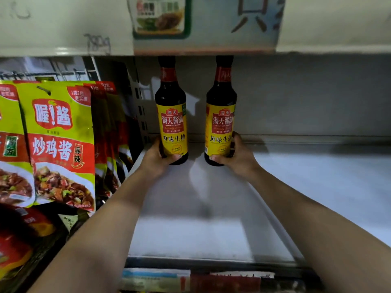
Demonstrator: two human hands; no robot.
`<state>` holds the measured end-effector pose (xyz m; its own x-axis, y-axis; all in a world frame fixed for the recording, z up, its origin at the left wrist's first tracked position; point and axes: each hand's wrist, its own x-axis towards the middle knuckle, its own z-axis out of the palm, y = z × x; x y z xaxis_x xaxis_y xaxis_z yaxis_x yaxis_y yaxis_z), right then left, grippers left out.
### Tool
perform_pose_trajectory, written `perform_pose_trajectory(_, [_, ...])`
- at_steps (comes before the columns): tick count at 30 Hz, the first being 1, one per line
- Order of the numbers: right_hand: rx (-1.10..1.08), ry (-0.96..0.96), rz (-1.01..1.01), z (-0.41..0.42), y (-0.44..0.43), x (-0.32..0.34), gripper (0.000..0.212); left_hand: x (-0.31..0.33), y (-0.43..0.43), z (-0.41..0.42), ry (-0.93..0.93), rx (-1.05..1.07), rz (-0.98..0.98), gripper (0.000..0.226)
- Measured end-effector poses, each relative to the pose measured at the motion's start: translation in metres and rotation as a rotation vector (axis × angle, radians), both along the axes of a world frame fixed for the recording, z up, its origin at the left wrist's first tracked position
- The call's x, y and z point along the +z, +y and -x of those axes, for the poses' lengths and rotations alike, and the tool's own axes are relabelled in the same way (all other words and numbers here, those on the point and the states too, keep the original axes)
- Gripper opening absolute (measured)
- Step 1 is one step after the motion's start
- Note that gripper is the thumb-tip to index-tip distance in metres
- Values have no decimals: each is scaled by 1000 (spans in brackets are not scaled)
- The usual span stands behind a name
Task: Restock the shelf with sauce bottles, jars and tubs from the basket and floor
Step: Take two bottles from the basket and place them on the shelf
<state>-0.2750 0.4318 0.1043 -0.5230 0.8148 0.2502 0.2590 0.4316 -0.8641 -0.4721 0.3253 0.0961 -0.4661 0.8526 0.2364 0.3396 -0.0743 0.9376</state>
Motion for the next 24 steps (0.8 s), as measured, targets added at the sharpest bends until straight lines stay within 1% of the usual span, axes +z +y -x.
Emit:
perform_pose_trajectory(7, [-40,9,19,10,5,-3,84,-4,9,3,27,37,21,67])
perform_pose_trajectory(11, [-72,11,37,14,6,-3,80,-5,14,1,89,118,33,62])
perform_pose_trajectory(18, [-98,-19,22,22,7,-6,78,-4,15,-1,181,180,87,63])
perform_pose_trajectory(24, [-113,-52,23,23,7,-6,79,-6,16,1,185,192,98,63])
